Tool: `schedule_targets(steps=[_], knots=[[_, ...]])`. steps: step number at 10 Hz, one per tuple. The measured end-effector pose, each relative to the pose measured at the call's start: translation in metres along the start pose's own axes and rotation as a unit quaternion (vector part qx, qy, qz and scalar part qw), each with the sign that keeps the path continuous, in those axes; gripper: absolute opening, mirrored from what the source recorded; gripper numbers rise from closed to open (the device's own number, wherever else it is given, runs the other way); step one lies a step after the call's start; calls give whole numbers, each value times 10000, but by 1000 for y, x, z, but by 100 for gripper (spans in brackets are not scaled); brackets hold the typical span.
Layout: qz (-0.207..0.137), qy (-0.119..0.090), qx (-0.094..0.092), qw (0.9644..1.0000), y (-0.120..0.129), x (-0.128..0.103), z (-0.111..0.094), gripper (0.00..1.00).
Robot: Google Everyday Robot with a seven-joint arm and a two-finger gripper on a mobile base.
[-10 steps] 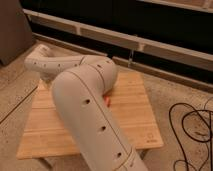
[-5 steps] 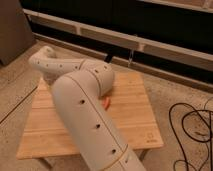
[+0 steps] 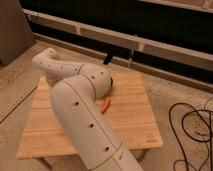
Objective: Place the ceramic cup over the eraser
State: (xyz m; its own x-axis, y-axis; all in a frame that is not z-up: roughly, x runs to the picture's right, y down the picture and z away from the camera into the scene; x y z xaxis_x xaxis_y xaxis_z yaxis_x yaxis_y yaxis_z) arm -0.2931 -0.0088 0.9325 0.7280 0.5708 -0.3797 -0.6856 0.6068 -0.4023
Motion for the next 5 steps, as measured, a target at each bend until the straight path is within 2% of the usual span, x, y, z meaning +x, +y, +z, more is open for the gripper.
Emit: schedule_targets(steps=[3,5], knots=[[-233,-230,152,9993,-1,-19,-4,1],[-330,-302,204,9988,1,-24,-5,0]])
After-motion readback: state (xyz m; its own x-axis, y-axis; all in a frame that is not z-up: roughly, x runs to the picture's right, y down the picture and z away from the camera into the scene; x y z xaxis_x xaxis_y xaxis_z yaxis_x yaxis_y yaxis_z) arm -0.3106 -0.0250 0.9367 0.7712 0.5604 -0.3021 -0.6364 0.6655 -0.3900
